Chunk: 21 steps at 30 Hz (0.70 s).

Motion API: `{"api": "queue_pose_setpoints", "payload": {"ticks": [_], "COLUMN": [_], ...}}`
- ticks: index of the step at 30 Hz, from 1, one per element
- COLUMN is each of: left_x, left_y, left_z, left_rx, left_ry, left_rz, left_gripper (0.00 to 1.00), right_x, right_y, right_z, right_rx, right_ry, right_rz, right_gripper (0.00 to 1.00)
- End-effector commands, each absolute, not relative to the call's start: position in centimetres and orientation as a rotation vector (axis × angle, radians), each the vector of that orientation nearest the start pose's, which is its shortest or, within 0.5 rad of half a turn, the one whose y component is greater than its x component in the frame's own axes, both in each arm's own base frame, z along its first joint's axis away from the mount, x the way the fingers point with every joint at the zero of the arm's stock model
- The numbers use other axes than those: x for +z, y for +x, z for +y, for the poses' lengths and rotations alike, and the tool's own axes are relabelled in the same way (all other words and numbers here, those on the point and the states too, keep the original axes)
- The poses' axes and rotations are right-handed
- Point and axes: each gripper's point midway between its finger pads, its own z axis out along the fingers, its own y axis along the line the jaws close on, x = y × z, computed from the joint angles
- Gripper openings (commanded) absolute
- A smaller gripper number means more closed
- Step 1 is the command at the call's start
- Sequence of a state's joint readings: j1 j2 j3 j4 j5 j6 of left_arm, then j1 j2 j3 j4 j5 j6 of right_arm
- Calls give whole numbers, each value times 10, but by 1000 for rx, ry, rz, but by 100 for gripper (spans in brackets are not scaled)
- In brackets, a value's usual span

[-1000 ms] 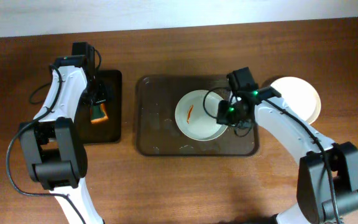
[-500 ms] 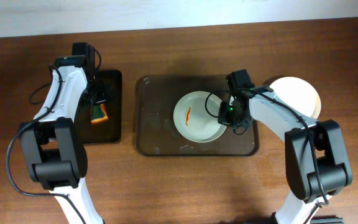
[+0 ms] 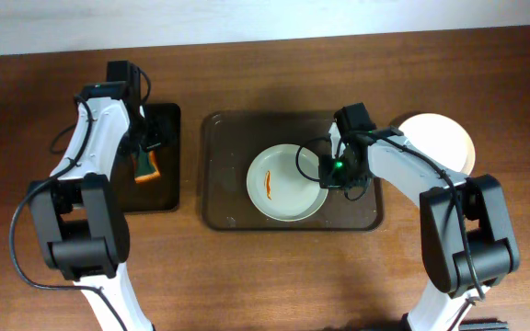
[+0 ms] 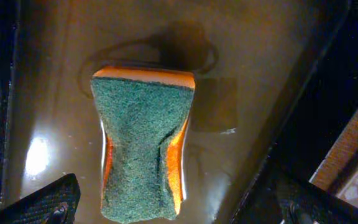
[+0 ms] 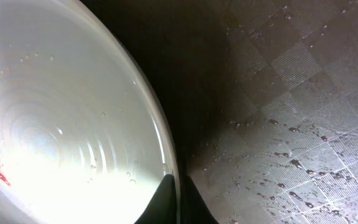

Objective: Clean dirty plates on tray and stack at the side
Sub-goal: 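Move the right gripper to the last plate and grip its rim, then grasp the sponge from the black tray with the left gripper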

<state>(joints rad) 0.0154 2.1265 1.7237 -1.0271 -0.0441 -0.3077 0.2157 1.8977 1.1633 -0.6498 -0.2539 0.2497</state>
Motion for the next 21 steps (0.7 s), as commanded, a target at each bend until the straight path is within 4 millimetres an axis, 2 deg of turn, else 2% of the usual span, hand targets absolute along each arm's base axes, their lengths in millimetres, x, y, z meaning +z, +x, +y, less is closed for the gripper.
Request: {"api": "queue_pose_setpoints", "payload": {"ticks": [1, 4, 5, 6, 7, 9, 11, 13, 14, 17, 20, 21], "left_x": [49, 25, 18, 10, 7, -1, -2, -2, -1, 6, 39, 46], "left_y": [438, 423, 419, 412, 409, 407, 408, 408, 408, 406, 417, 419], "left_z": [31, 42, 43, 42, 43, 46, 44, 44, 43, 39, 35, 34], "left_rx": [160, 187, 178, 157, 152, 149, 132, 132, 128, 92, 40, 31], "left_ry": [-524, -557, -520, -522, -531, -540, -529, -530, -530, -531, -524, -520], "left_rz": [2949, 2984, 3002, 3026, 3032, 3037, 3037, 3037, 3037, 3047, 2998, 2979], "left_gripper": [100, 100, 91, 63, 58, 57, 36, 7, 0, 0, 0, 24], "right_x": [-2, -3, -3, -3, -3, -3, -3, -3, -3, -3, -3, -3], "right_y": [347, 346, 346, 346, 346, 345, 345, 345, 344, 344, 344, 344], "right_z": [121, 120, 120, 120, 120, 120, 120, 120, 119, 119, 119, 119], "right_rx": [426, 423, 422, 422, 422, 421, 421, 421, 420, 420, 420, 420], "right_ry": [-7, -6, -5, -6, -6, -5, -5, -5, -4, -4, -5, -17], "right_rz": [3020, 3025, 3028, 3027, 3027, 3032, 3032, 3033, 3035, 3035, 3035, 3033], "right_gripper": [4, 4, 4, 4, 4, 4, 4, 4, 4, 4, 4, 4]}}
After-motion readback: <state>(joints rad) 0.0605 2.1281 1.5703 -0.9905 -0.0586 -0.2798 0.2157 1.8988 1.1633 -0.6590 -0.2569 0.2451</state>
